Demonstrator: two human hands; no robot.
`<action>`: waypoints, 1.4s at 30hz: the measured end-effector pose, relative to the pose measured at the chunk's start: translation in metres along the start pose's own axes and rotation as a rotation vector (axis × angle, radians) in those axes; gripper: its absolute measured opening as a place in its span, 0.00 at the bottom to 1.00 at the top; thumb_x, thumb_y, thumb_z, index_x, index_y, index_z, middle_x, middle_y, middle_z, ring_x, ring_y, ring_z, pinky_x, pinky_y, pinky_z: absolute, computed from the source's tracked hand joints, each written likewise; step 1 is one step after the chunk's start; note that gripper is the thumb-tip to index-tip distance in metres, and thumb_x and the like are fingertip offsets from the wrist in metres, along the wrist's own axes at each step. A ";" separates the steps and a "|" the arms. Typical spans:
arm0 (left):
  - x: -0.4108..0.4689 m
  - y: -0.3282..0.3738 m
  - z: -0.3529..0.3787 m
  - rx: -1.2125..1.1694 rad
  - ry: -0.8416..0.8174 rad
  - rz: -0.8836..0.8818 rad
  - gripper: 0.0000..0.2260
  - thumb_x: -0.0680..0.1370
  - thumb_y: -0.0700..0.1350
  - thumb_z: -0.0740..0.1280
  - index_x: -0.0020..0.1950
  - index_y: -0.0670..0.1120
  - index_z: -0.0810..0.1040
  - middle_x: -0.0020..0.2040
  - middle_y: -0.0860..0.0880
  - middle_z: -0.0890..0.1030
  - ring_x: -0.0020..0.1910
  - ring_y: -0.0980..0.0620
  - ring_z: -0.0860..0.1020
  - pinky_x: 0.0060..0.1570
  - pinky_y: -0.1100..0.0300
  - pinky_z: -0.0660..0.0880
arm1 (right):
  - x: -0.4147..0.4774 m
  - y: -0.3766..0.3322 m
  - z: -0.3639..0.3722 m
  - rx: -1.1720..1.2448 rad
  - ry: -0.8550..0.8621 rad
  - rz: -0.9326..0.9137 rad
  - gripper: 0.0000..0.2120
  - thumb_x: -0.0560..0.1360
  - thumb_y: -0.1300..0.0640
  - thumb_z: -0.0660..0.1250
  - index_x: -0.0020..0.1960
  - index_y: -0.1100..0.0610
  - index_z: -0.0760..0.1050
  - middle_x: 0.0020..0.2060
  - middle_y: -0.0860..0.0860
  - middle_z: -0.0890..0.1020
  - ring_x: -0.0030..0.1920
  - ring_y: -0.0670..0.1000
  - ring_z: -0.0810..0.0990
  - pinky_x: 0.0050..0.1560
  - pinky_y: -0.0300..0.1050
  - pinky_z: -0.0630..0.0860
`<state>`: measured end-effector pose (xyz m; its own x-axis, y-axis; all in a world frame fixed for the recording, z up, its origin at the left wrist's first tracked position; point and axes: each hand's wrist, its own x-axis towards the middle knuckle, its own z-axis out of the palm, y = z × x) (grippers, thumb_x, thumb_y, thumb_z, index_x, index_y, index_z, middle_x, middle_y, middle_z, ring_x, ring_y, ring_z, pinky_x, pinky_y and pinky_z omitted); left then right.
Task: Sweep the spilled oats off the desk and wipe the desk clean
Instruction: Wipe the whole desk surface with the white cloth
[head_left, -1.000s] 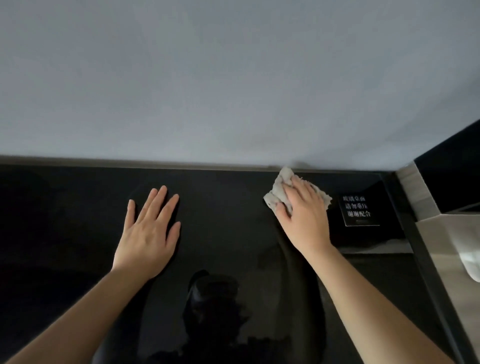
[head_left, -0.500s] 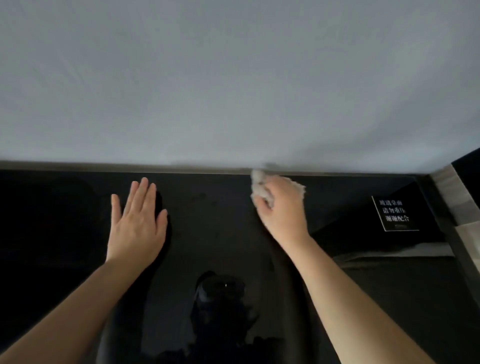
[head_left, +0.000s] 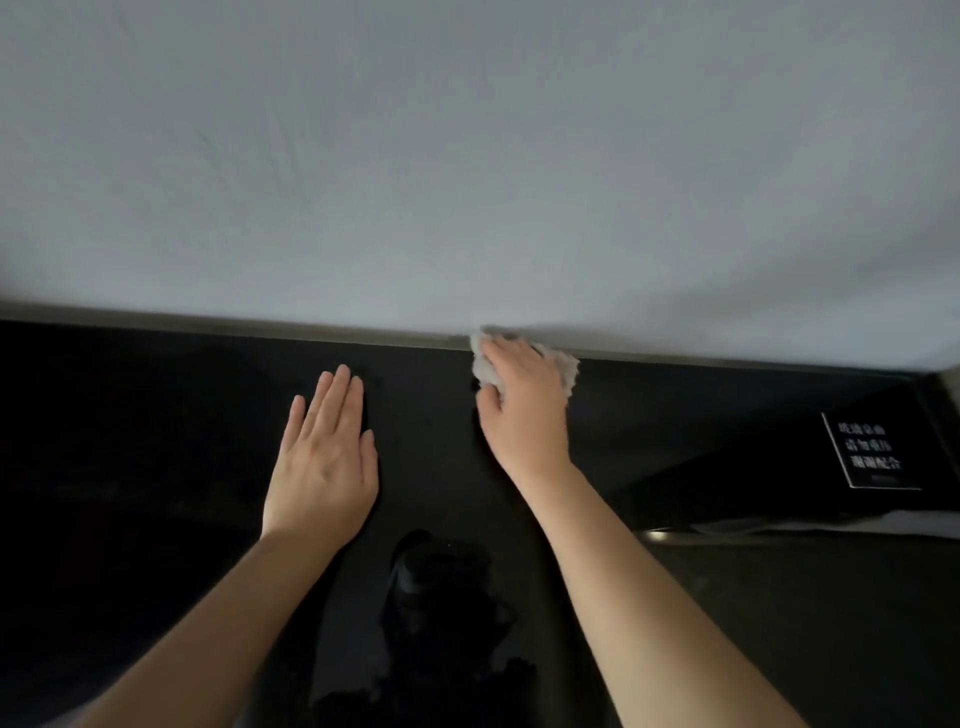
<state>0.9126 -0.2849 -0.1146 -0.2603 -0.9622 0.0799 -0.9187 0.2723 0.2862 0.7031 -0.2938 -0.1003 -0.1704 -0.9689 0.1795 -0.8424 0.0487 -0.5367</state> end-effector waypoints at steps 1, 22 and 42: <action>-0.001 0.000 0.002 -0.009 0.001 0.003 0.25 0.79 0.46 0.49 0.75 0.38 0.61 0.77 0.42 0.60 0.77 0.47 0.54 0.75 0.49 0.50 | 0.001 -0.020 0.011 0.065 -0.035 -0.066 0.21 0.73 0.66 0.64 0.65 0.57 0.76 0.59 0.52 0.80 0.64 0.52 0.75 0.70 0.56 0.66; -0.004 0.000 -0.002 -0.103 0.016 0.000 0.23 0.79 0.36 0.58 0.74 0.35 0.61 0.76 0.40 0.61 0.77 0.45 0.54 0.76 0.49 0.49 | -0.073 0.053 -0.050 -0.009 0.230 0.027 0.18 0.67 0.67 0.65 0.55 0.59 0.82 0.55 0.52 0.83 0.58 0.56 0.80 0.67 0.51 0.69; -0.084 0.024 -0.001 0.028 -0.087 -0.013 0.28 0.79 0.51 0.45 0.77 0.39 0.58 0.78 0.44 0.55 0.78 0.49 0.49 0.75 0.45 0.47 | -0.082 0.030 -0.044 -0.075 0.280 0.070 0.12 0.70 0.60 0.67 0.52 0.58 0.82 0.42 0.54 0.82 0.43 0.57 0.79 0.49 0.53 0.74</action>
<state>0.9126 -0.1976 -0.1136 -0.2721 -0.9622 -0.0075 -0.9297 0.2609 0.2600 0.6692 -0.2026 -0.0948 -0.3548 -0.8584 0.3705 -0.8574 0.1407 -0.4950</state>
